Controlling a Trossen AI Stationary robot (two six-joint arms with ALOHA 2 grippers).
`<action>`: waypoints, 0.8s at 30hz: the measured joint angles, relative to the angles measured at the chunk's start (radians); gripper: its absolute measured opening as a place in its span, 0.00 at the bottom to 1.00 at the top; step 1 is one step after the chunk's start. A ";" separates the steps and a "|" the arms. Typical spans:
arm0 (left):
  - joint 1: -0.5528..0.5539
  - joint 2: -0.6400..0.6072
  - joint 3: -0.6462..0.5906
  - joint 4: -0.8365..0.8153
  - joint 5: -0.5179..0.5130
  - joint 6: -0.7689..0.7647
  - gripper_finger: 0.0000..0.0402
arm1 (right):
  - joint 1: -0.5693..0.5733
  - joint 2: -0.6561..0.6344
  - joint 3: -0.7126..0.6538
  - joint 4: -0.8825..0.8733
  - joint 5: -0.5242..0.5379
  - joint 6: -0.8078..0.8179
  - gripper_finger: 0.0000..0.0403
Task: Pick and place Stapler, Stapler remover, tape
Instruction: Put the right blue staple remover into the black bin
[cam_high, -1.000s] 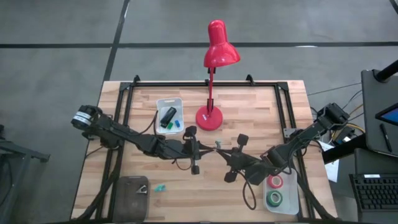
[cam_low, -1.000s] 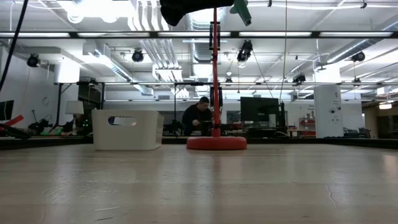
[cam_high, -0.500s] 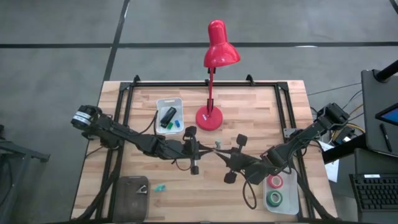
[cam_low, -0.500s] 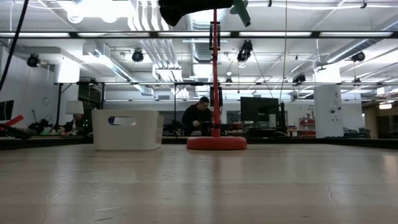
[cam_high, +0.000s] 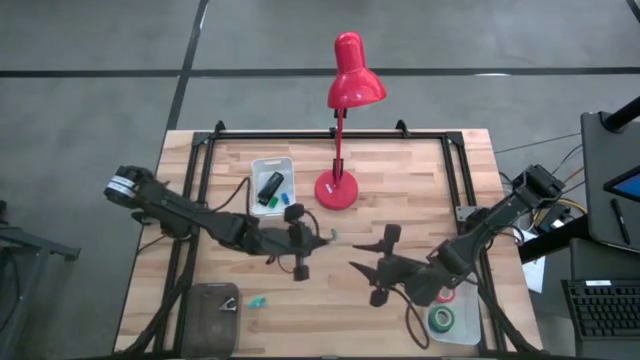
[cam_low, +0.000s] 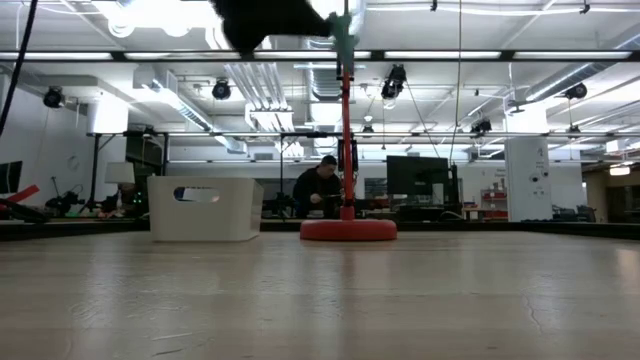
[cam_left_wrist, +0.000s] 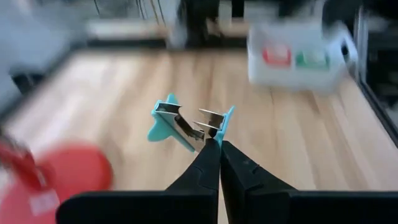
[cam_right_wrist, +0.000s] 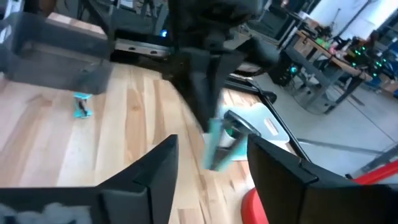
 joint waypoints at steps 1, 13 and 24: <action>-0.012 -0.007 0.000 -0.058 0.011 -0.042 0.01 | 0.001 0.000 0.000 -0.001 0.000 -0.005 0.47; -0.264 -0.044 0.022 -0.477 0.422 -0.573 0.01 | -0.017 0.000 -0.055 -0.019 0.001 0.027 0.48; -0.539 -0.046 0.062 -0.730 0.350 -1.253 0.01 | -0.085 0.000 -0.060 -0.013 0.002 0.026 0.48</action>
